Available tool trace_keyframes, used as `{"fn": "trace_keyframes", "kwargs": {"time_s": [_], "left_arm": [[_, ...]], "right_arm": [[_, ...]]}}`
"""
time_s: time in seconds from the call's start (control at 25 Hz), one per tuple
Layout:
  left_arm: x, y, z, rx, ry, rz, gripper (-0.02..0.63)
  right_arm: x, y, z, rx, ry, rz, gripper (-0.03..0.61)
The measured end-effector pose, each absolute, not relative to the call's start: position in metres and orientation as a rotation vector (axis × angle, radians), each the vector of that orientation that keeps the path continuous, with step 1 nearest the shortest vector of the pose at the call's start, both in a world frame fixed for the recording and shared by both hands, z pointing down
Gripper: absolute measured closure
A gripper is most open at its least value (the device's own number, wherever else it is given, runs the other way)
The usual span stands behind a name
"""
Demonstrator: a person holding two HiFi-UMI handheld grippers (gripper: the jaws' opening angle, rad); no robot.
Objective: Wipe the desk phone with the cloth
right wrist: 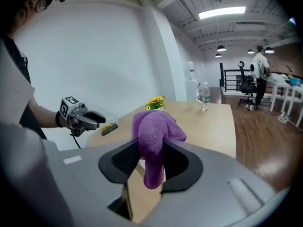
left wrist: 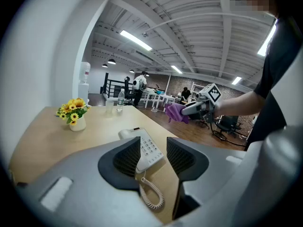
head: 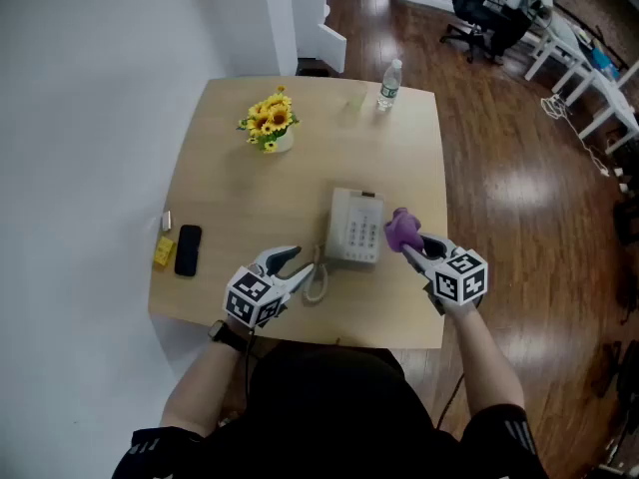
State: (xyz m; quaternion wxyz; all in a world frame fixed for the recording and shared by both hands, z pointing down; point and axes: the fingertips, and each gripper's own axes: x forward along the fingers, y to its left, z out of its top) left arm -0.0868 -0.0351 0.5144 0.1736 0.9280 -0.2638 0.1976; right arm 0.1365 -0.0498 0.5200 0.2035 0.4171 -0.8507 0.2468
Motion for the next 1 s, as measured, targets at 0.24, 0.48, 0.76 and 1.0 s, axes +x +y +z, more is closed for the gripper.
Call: {"fn": "trace_keyframes", "kwargs": {"time_s": [0.24, 0.48, 0.76, 1.0], "left_arm": [[-0.091, -0.046, 0.523, 2.614, -0.751, 0.559, 0.446], [-0.093, -0.062, 0.523, 2.602, -0.773, 0.547, 0.446], [-0.088, -0.070, 0.529, 2.589, -0.762, 0.558, 0.446], [-0.091, -0.069, 0.536, 2.563, -0.764, 0.581, 0.446]], "right_arm": [[0.121, -0.120, 0.534, 0.997, -2.314, 0.653, 0.440], [0.090, -0.175, 0.564, 0.837, -2.222, 0.611, 0.440], [0.054, -0.225, 0.605, 0.684, -2.098, 0.588, 0.440], [0.034, -0.245, 0.639, 0.574, -2.008, 0.645, 0.443]]}}
